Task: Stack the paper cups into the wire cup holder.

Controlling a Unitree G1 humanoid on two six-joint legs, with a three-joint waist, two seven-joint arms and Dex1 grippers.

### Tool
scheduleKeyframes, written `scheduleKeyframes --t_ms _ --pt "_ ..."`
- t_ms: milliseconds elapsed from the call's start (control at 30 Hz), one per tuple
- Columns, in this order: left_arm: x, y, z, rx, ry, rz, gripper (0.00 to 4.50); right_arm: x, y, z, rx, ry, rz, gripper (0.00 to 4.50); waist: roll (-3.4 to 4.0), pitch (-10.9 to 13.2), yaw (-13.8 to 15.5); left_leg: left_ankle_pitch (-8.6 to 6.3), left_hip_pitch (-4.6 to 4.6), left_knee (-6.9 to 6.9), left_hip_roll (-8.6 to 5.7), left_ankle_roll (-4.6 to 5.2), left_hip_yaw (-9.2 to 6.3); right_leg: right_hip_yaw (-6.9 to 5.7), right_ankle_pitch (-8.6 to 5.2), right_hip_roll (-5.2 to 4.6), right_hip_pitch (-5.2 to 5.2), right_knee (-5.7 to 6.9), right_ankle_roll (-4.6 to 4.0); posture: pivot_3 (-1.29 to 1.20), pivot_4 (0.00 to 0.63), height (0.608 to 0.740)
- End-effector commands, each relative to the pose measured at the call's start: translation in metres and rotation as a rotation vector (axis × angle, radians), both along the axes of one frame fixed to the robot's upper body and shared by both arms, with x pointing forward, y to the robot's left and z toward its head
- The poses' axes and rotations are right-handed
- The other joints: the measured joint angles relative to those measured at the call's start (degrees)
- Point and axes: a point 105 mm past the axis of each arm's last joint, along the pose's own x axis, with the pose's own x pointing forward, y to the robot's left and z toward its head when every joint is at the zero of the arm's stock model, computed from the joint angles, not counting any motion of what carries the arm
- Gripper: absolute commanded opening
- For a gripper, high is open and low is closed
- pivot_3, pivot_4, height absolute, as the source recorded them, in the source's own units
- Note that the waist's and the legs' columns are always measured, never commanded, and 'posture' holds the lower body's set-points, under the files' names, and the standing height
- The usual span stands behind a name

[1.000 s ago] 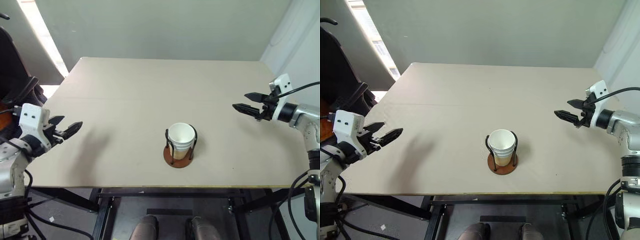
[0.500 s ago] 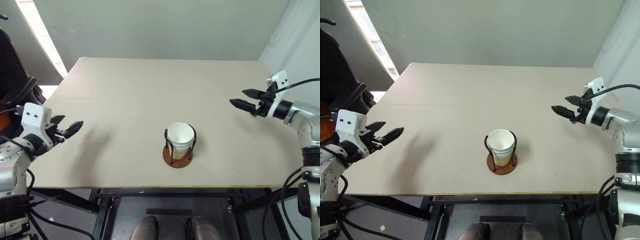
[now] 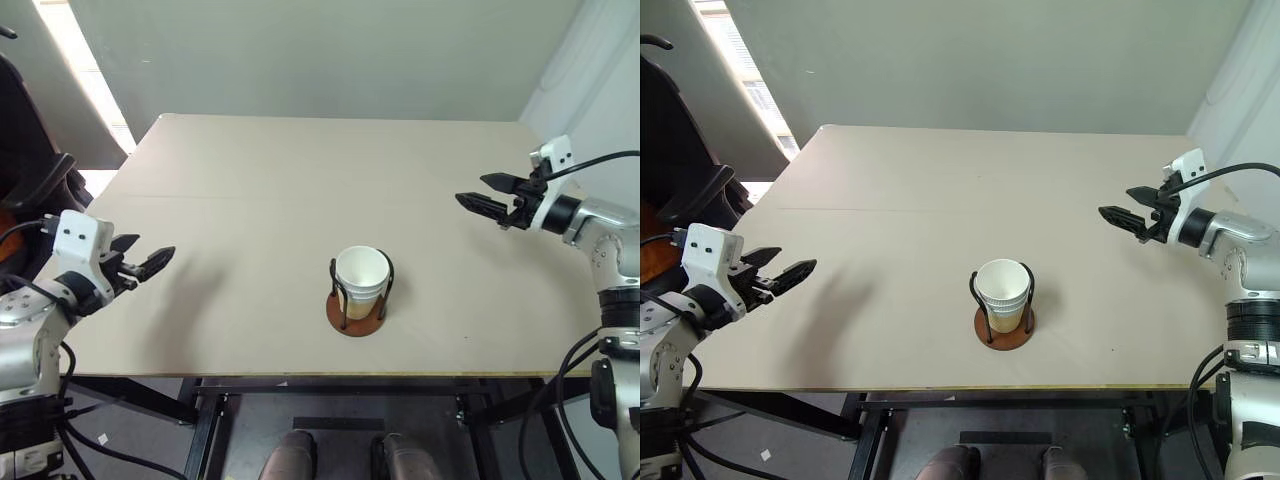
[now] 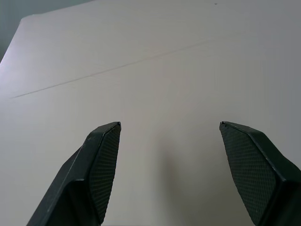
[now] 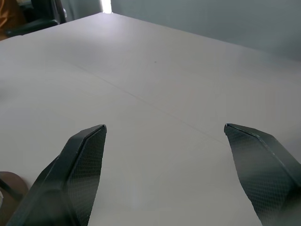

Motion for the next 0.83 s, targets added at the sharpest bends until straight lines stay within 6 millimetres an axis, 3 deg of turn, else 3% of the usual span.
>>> scheduleKeyframes --t_ms 33,833 --pt "-0.0035 -0.0060 0.0070 0.020 -0.013 -0.038 3.59 -0.0033 -0.0020 0.0194 0.004 -0.069 -0.003 4.17 0.00 0.00 -0.01 0.00 0.00 0.00 0.00 0.00 0.00 0.00 0.00 0.00 0.00 0.00 0.00 0.00 0.150 0.740" --pt "0.0005 -0.0114 0.0030 0.016 -0.003 -0.058 3.59 -0.0016 -0.0072 0.0252 0.025 -0.097 -0.026 4.17 0.00 0.00 0.01 -0.01 0.00 -0.01 0.01 -0.02 -0.01 0.00 -0.01 0.00 0.00 0.00 -0.02 0.00 0.150 0.740"
